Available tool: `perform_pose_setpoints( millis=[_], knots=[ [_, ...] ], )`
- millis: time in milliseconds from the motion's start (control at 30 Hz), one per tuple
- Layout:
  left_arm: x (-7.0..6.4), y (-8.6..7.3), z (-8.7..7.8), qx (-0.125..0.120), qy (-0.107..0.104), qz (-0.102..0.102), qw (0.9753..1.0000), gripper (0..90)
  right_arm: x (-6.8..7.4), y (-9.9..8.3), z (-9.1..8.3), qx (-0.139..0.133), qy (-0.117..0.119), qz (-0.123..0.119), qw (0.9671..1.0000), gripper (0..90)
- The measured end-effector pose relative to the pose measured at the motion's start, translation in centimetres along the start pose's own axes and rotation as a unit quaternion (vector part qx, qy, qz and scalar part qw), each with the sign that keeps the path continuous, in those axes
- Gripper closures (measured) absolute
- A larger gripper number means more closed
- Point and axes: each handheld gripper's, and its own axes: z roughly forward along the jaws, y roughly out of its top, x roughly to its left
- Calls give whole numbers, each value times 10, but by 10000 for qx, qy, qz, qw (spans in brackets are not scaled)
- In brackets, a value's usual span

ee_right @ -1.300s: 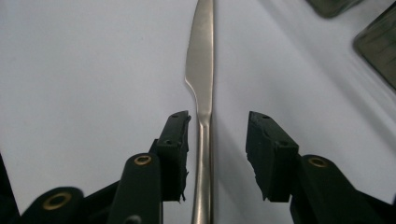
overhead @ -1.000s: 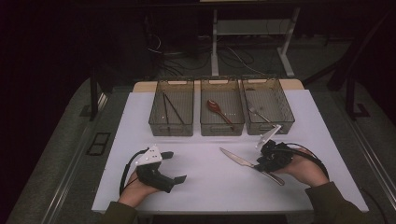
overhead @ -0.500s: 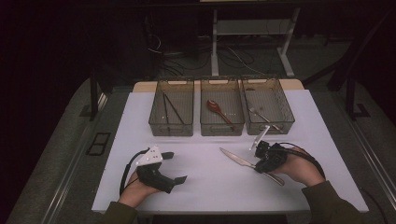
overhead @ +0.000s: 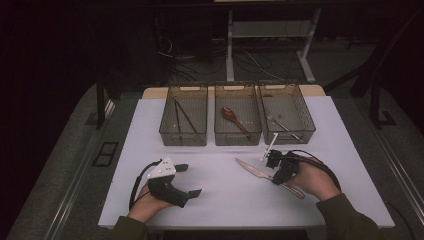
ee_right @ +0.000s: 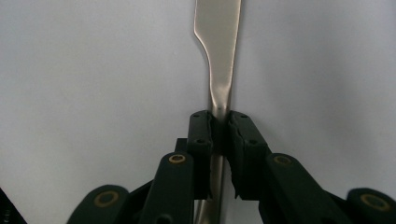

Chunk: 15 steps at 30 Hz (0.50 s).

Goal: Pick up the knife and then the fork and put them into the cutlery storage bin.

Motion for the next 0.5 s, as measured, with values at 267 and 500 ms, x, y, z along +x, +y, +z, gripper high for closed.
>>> perform_pose_setpoints(
  millis=[267, 500],
  knots=[
    [1, 0, -1, -21, -1, -39, 10000, 32, 2, 0, 0, -18, -25, 78, 10000, 789],
    [2, 0, -2, -29, -8, -57, 10000, 20, -4, -9, -2, -302, 210, 248, 9990, 789]
  ],
)
